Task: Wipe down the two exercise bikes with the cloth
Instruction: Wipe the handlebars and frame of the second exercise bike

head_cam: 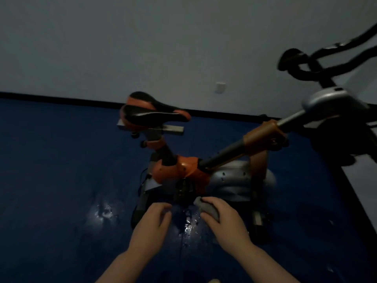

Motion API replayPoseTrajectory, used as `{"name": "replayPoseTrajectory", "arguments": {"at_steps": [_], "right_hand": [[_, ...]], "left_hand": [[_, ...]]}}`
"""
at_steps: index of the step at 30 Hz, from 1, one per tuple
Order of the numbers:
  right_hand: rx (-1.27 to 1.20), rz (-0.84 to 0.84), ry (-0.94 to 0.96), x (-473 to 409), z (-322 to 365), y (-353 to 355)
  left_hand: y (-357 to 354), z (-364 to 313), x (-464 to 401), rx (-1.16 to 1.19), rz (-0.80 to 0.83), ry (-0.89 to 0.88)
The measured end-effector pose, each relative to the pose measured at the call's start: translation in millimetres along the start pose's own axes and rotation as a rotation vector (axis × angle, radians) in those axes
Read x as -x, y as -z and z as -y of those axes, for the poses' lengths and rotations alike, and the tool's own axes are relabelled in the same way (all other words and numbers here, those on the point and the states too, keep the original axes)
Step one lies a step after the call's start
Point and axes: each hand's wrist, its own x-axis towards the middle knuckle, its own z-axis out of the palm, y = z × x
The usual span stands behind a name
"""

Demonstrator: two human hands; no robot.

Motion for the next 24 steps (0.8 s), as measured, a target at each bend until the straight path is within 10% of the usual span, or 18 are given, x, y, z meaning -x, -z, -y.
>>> {"name": "replayPoseTrajectory", "arguments": {"at_steps": [24], "right_hand": [[0.036, 0.192, 0.079, -97.4, 233.5, -293.0]], "left_hand": [[294.7, 252.2, 8.7, 0.043, -0.115, 0.223]]}}
